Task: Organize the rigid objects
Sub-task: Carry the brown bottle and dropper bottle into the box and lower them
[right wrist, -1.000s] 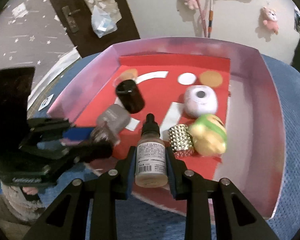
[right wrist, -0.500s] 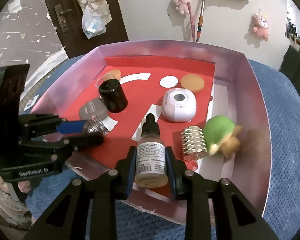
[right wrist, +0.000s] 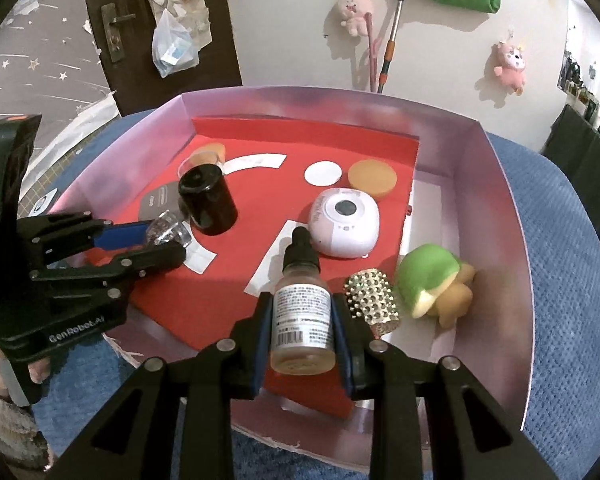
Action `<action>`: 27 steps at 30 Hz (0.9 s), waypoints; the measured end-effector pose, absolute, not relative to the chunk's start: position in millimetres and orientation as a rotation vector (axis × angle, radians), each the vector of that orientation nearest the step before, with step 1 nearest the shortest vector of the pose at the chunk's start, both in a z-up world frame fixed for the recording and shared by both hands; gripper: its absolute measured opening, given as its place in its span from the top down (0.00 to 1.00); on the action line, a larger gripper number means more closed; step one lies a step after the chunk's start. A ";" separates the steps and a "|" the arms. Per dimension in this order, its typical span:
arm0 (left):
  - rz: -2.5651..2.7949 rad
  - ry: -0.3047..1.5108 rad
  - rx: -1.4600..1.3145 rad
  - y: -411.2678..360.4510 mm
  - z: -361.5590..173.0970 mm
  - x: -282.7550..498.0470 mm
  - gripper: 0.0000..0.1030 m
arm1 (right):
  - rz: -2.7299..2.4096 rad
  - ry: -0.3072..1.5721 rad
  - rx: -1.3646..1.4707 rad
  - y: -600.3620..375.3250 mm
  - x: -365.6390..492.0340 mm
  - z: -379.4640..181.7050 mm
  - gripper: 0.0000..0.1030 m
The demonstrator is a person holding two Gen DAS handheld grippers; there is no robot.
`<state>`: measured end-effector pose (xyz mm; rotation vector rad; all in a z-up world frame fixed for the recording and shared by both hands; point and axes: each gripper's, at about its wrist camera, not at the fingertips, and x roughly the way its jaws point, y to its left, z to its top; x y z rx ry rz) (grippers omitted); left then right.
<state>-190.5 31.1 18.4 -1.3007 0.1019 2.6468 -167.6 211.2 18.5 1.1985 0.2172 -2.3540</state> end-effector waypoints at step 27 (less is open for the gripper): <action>2.645 0.035 -1.298 27.1 17.8 -194.9 0.71 | -2.372 0.190 1.195 210.1 -173.0 11.0 0.70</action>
